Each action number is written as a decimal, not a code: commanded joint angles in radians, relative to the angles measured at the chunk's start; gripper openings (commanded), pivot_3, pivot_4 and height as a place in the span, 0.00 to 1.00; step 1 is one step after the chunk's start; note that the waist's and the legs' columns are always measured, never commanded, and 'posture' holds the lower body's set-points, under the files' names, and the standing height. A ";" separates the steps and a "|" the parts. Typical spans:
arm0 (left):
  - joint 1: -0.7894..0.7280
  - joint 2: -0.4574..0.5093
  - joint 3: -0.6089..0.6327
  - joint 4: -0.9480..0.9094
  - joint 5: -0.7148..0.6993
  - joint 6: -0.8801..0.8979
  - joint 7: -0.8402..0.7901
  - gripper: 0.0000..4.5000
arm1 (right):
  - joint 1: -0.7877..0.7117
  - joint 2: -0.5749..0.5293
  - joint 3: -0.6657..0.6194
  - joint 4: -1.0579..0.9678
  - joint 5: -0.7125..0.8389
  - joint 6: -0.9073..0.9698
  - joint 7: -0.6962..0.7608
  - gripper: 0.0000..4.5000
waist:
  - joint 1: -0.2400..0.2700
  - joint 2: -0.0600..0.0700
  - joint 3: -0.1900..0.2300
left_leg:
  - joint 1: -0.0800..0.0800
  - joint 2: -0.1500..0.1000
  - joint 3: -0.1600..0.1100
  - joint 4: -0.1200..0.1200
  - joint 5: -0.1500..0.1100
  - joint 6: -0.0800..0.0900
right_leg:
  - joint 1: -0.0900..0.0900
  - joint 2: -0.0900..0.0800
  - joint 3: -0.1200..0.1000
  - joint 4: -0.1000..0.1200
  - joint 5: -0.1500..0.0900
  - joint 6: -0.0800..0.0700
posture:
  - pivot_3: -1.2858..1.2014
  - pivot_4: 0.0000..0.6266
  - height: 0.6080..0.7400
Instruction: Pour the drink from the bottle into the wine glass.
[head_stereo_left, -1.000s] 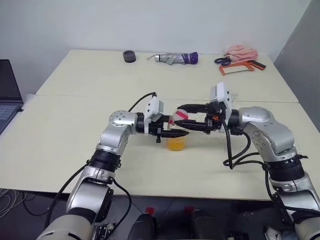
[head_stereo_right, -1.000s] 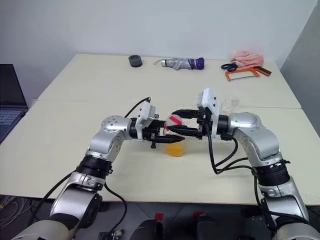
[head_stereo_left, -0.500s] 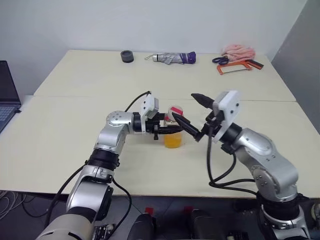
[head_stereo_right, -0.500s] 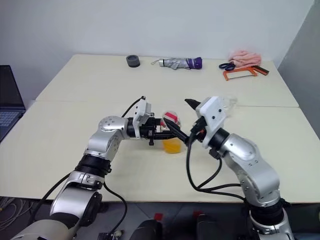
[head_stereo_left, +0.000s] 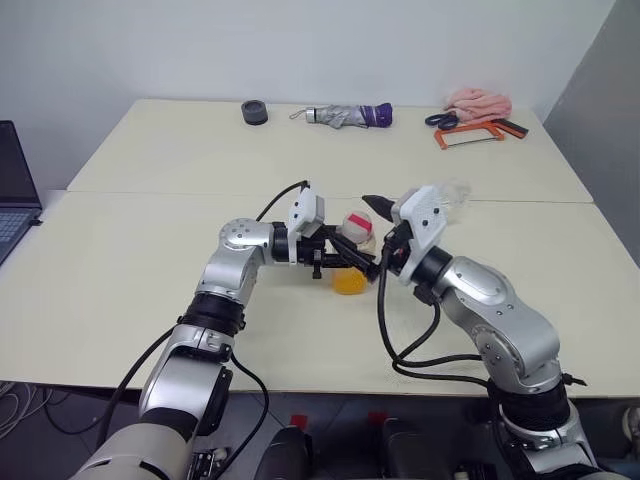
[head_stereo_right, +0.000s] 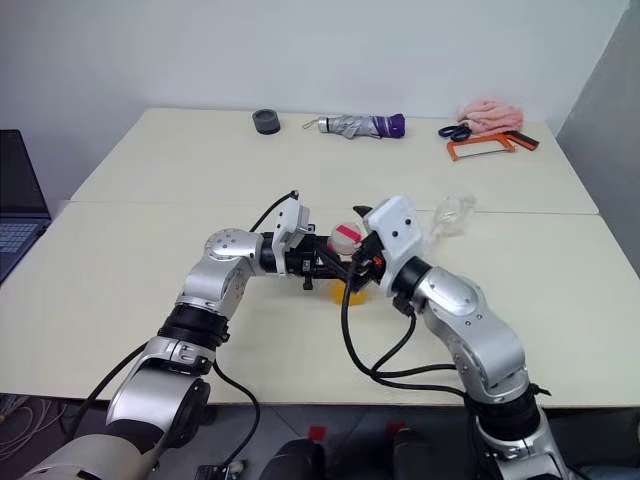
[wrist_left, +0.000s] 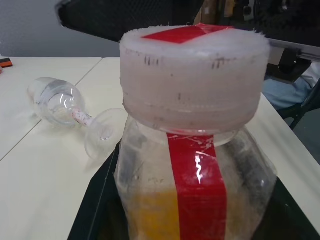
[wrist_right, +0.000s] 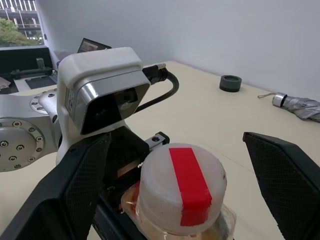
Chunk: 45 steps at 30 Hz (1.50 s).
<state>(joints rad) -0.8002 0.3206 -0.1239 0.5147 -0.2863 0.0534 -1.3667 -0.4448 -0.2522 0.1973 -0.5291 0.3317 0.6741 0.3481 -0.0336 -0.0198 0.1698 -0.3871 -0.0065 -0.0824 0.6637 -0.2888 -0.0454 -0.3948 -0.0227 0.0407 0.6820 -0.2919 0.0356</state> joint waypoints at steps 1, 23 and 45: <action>-0.026 -0.001 0.005 -0.022 -0.004 -0.024 -0.005 0.40 | -0.015 0.007 -0.014 -0.007 -0.002 -0.015 0.001 0.96 | 0.000 0.000 0.000 | 0.000 0.000 0.000 0.000 0.000 0.000 | 0.000 0.000 0.000 0.000 0.000 0.000 | 0.52 0.24 1.00; -0.014 0.002 -0.004 -0.086 -0.025 0.024 -0.026 0.40 | -0.357 -0.239 -0.018 0.628 0.047 -0.327 0.752 0.42 | -0.016 0.000 0.000 | 0.001 0.000 0.000 -0.001 0.000 0.000 | 0.000 0.001 -0.001 0.000 0.000 0.000 | 0.52 0.24 1.00; -0.027 -0.048 0.015 -0.018 0.005 -0.034 0.090 0.40 | 0.052 0.012 -0.021 -0.182 -0.055 0.070 -0.188 0.95 | -0.003 0.001 0.000 | -0.011 -0.001 0.001 0.010 0.001 0.000 | -0.012 -0.001 0.001 0.012 0.000 0.000 | 0.52 0.24 1.00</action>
<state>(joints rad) -0.7930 0.2786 -0.1186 0.5115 -0.2727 0.0474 -1.2772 -0.3706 -0.2497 0.1664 -0.6898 0.3108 0.7598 0.1933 -0.0367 -0.0193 0.1698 -0.3983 -0.0077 -0.0819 0.6746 -0.2881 -0.0450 -0.4065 -0.0233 0.0413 0.6946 -0.2919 0.0356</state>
